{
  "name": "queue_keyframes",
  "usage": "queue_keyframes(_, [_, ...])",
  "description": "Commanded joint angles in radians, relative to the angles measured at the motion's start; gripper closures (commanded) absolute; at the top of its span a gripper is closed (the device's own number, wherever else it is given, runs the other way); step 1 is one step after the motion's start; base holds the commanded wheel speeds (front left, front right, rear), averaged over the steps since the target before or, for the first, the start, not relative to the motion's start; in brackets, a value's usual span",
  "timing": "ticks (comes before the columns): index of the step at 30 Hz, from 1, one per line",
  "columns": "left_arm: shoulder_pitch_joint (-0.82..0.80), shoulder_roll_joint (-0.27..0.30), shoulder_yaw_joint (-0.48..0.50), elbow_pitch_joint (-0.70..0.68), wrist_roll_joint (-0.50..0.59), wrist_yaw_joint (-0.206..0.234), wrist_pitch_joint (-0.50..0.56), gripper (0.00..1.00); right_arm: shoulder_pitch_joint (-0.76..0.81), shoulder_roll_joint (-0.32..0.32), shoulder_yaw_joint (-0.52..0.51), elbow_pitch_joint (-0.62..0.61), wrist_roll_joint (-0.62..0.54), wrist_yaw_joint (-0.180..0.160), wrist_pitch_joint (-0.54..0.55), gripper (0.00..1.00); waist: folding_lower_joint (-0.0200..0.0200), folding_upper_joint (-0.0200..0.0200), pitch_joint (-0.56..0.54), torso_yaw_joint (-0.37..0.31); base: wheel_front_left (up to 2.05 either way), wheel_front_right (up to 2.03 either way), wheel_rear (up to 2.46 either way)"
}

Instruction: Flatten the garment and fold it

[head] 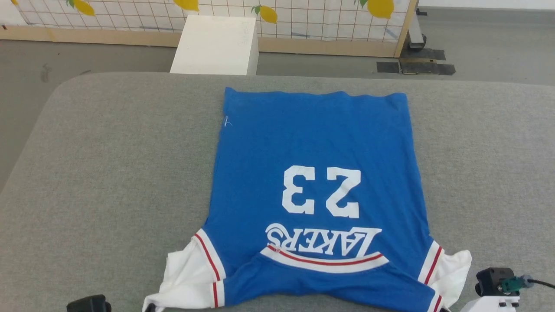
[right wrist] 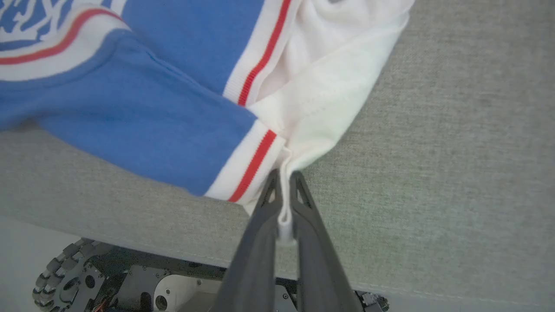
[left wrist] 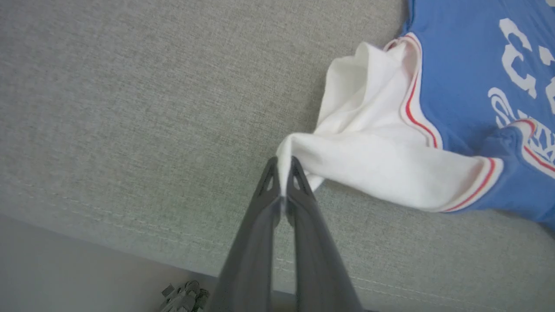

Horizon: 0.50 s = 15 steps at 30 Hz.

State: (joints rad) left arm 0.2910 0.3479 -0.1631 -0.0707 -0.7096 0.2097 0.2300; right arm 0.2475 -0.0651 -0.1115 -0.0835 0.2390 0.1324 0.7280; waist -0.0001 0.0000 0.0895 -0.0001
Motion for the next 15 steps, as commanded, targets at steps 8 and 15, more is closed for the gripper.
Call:
queue_keyframes(8, [-0.009,-0.018,-0.013,0.032,0.017,-0.033,-0.061,1.0,-0.127,0.012,-0.024,0.024,0.019,-0.002,-0.217,0.0,0.0001,0.0,0.006,0.011,0.0,0.0,0.0])
queue_keyframes(15, [-0.056,-0.022,-0.021,0.011,0.032,-0.043,-0.087,1.0,-0.42,0.014,-0.07,0.117,-0.036,-0.002,-0.485,0.0,0.0001,0.0,0.082,0.055,0.0,0.0,0.0])
